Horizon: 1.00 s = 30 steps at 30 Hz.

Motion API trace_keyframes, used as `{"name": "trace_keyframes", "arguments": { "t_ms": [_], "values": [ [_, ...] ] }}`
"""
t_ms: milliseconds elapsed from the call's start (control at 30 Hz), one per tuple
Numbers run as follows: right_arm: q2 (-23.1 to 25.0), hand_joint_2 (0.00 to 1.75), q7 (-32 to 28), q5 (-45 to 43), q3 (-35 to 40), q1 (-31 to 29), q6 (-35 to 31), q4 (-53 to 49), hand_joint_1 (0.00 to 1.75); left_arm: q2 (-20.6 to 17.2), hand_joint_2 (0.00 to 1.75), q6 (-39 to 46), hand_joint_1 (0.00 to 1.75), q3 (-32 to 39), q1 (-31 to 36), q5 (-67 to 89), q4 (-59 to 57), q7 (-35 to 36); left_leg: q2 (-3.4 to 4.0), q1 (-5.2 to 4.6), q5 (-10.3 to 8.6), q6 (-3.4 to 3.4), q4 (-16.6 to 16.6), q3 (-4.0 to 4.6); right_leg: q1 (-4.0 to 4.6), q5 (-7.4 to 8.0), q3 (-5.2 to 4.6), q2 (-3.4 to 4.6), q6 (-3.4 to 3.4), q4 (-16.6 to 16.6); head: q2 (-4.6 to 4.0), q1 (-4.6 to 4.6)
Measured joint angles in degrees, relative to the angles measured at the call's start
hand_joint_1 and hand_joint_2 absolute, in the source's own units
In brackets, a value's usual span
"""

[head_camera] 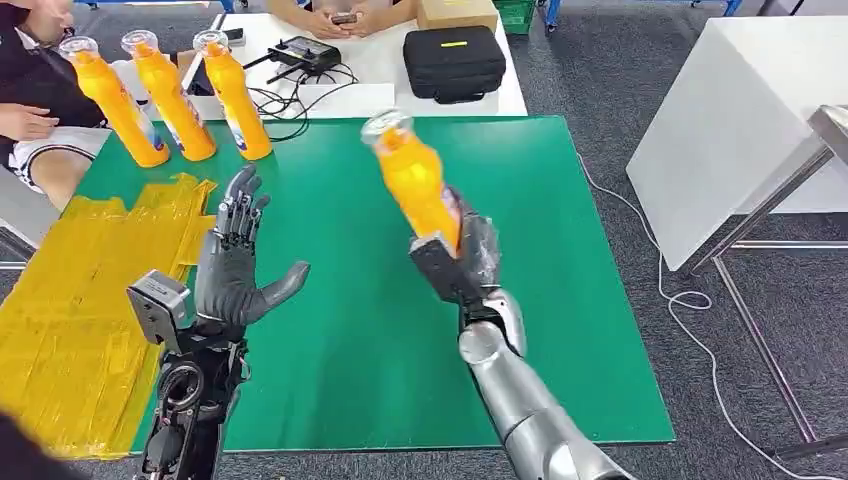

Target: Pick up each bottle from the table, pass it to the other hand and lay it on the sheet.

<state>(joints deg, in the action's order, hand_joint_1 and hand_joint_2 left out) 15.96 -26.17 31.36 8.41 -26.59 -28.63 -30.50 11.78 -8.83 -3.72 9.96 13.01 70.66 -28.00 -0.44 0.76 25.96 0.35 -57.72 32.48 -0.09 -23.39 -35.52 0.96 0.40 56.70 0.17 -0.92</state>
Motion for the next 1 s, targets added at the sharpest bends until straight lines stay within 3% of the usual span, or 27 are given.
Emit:
{"name": "trace_keyframes", "arguments": {
  "t_ms": [433, 767, 1000],
  "values": [
    [0.6, 1.75, -6.0, -7.4, -5.0, 5.2, -2.6, -10.4, 1.75, 0.0, 1.75, 0.2, 0.0, -2.1, 0.1, 0.5, -1.2, 0.6, 0.09, 0.02, 0.01, 0.0, 0.0, 0.01, 0.02, 0.0, -0.07, 0.03, 0.0, 0.0, 0.0, -0.02],
    [2.3, 1.75, -5.6, -5.9, 2.9, 5.9, -0.8, -10.4, 1.75, 0.0, 1.75, 0.5, 0.0, -5.5, 1.3, -1.7, -4.1, 1.2, 0.11, 0.02, 0.01, 0.0, 0.0, 0.07, 0.02, 0.0, -0.12, 0.03, 0.0, 0.0, 0.0, 0.0],
    [4.0, 1.75, 1.0, 2.5, 12.3, 5.7, 1.6, -6.7, 1.75, 0.0, 1.75, 0.7, 0.0, -6.5, 1.7, -3.0, -5.2, 0.6, 0.1, 0.03, 0.0, -0.01, 0.0, 0.12, 0.03, 0.0, -0.17, 0.04, 0.0, 0.0, 0.0, -0.02]
  ]
}}
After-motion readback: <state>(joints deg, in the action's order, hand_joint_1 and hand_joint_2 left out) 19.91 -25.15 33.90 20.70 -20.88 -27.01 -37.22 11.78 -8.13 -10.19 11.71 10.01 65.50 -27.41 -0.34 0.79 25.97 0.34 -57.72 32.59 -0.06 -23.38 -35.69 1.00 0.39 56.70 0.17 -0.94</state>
